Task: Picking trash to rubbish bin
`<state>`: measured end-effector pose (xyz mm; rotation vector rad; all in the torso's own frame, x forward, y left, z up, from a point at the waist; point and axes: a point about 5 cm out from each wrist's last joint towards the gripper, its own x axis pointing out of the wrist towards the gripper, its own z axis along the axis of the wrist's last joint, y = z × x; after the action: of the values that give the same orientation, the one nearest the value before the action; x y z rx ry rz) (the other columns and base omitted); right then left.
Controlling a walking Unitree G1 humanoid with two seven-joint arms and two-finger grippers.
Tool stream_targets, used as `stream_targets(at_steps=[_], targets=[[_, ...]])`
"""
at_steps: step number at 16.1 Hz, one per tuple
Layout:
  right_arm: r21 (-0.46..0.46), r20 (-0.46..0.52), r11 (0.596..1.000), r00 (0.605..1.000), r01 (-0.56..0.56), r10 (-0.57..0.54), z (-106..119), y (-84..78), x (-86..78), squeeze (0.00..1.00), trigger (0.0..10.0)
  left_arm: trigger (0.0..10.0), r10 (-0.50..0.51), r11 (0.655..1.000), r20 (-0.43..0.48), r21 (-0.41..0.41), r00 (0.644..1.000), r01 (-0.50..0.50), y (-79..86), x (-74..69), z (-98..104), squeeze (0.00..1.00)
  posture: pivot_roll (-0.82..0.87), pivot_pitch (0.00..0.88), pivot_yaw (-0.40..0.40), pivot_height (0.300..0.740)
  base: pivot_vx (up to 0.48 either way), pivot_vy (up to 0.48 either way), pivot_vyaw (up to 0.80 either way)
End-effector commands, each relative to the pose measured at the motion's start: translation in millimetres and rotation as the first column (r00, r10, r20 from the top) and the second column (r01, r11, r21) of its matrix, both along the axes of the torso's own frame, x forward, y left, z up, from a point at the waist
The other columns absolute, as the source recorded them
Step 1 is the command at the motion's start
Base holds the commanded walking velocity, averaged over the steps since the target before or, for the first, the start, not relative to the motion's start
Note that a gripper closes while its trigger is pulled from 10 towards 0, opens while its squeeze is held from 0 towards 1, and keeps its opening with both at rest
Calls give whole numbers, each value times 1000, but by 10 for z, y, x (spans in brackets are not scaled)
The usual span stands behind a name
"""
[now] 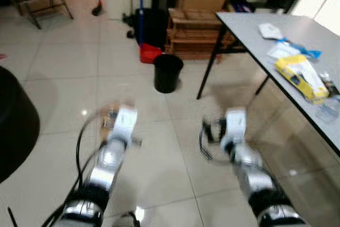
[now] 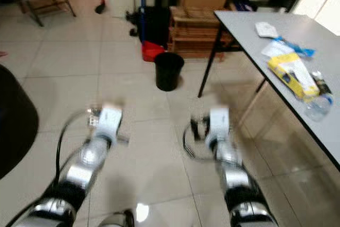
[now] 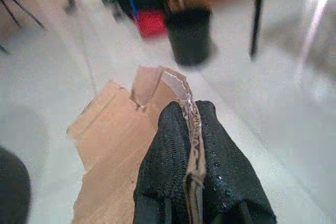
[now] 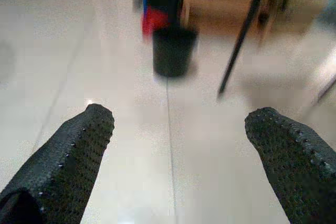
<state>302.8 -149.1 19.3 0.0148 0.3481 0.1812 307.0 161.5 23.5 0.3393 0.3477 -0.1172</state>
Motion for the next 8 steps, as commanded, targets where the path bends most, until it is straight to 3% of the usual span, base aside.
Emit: stream_targets(at_steps=[1, 5, 8], targets=[[-21, -40, 1000, 999, -13, 12, -69, -50, -43, 0, 10000, 10000, -15, 1000, -51, 23, 999, 16, 6, -73, -111, 0, -48, 66, -112, 740, 0, 0, 0], [-95, -262, 995, 965, -24, -2, -490, -136, -390, 0, 10000, 10000, 18, 999, -279, 35, 960, -9, 92, -510, -591, 0, -53, 74, -120, 740, 293, 0, 0], [-107, -338, 994, 941, -32, -7, -635, -173, -558, 0, 10000, 10000, 65, 998, -331, 9, 941, -66, 130, -639, -699, 0, -49, 84, -130, 740, 320, 0, 0]])
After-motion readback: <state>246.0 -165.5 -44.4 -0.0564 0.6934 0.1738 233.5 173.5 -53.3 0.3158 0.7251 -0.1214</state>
